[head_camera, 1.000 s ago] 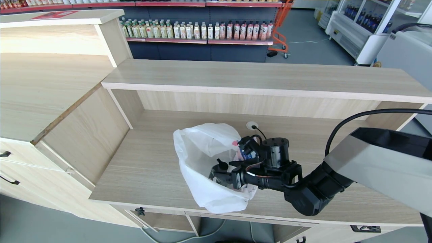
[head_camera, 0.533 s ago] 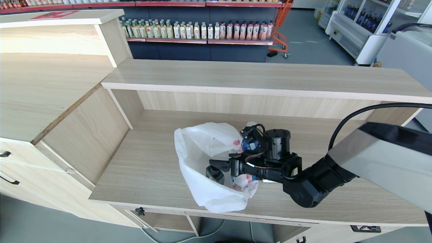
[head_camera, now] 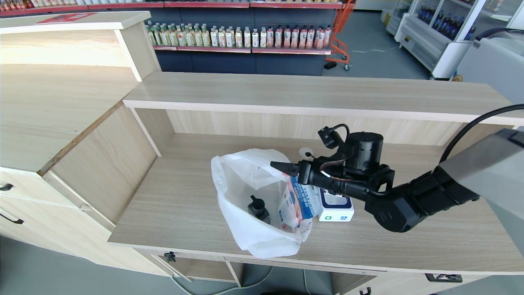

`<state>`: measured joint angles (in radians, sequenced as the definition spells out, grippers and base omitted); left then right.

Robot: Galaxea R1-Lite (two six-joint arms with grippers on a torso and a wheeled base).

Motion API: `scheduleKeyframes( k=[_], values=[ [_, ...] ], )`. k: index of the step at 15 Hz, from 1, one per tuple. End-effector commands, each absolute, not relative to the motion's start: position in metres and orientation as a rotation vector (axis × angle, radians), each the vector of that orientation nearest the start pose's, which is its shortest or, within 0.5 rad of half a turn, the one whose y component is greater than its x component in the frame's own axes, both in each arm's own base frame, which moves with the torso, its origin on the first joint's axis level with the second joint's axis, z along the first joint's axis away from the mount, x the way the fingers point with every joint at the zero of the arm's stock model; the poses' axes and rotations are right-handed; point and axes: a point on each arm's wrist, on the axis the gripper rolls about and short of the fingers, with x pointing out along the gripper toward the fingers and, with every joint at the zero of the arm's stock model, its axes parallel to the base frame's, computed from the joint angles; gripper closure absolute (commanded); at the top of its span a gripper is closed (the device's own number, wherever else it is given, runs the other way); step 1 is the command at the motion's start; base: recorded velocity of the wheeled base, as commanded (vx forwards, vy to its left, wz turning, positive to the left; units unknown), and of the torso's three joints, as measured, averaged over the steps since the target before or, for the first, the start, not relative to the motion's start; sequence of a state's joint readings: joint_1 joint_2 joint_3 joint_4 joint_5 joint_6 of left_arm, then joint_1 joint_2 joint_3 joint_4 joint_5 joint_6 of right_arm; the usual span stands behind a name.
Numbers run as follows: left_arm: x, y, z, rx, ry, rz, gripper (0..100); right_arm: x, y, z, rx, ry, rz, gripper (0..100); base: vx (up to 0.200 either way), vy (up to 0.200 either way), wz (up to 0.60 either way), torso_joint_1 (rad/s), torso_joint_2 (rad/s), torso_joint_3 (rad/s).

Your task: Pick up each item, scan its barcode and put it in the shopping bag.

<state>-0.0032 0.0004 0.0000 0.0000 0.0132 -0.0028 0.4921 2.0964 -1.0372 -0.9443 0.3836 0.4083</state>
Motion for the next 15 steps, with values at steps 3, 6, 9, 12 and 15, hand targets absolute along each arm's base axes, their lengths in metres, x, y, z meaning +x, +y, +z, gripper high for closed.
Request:
scheduleKeyframes(
  k=[3, 6, 9, 12, 15],
  values=[
    [-0.023, 0.000, 0.075, -0.003, 0.000, 0.011, 0, 0.313, 0.153, 0.186, 0.382, 0.227, 0.787, 0, 0.000, 0.000, 0.00, 0.000, 0.00, 0.000],
    [-0.023, 0.000, 0.075, -0.003, 0.000, 0.011, 0, 0.227, 0.101, 0.228, 0.367, 0.168, 0.750, 0, 0.000, 0.000, 0.00, 0.000, 0.00, 0.000],
    [-0.023, 0.000, 0.075, -0.003, 0.000, 0.011, 0, 0.139, 0.047, 0.215, 0.154, 0.192, 0.611, 0, 0.000, 0.000, 0.00, 0.000, 0.00, 0.000],
    [-0.023, 0.000, 0.075, -0.003, 0.000, 0.011, 0, 0.053, 0.010, 0.145, 0.059, 0.174, 0.260, 0, 0.000, 0.000, 0.00, 0.000, 0.00, 0.000],
    [-0.023, 0.000, 0.075, -0.003, 0.000, 0.011, 0, 0.010, 0.000, 0.102, 0.028, 0.120, 0.022, 0, 0.000, 0.000, 0.00, 0.000, 0.00, 0.000]
  ],
)
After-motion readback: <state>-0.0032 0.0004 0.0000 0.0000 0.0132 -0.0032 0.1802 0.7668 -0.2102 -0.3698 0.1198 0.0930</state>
